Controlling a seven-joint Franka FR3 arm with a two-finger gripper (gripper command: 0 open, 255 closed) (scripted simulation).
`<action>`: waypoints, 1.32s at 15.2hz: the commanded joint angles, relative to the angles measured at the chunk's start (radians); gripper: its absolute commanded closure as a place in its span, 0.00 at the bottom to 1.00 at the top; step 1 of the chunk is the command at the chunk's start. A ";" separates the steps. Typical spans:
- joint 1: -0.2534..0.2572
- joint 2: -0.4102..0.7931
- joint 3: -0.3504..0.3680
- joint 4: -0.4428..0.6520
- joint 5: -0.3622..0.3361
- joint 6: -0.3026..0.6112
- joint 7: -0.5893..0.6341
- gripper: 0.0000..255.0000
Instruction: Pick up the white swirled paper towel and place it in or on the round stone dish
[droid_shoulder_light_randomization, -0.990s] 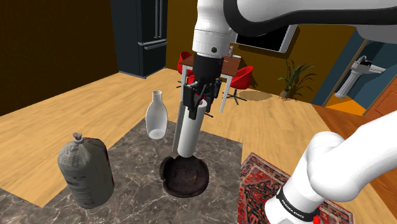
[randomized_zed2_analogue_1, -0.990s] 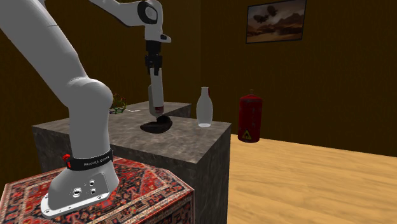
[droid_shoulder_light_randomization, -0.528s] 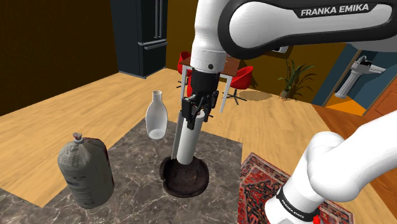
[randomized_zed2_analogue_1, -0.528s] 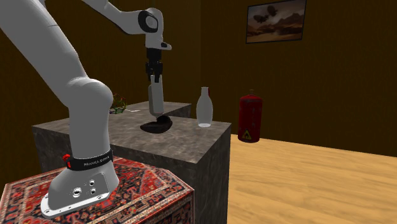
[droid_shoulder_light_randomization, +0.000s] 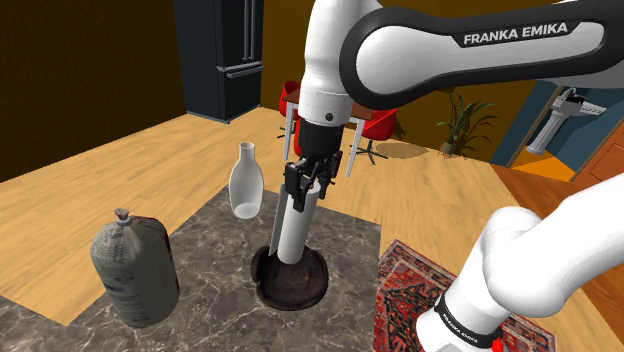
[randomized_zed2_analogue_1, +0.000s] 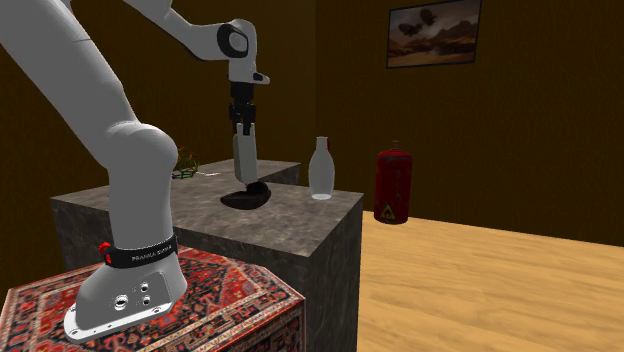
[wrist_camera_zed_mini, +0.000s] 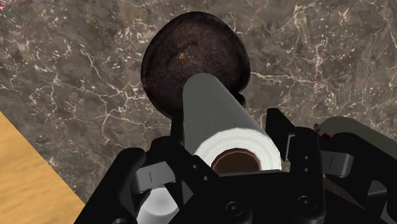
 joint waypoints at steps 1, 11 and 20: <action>0.000 0.000 0.000 0.000 0.000 0.001 0.000 1.00; -0.007 -0.002 -0.015 0.097 -0.012 -0.100 0.003 0.00; -0.008 0.000 -0.019 0.125 -0.015 -0.126 0.004 0.00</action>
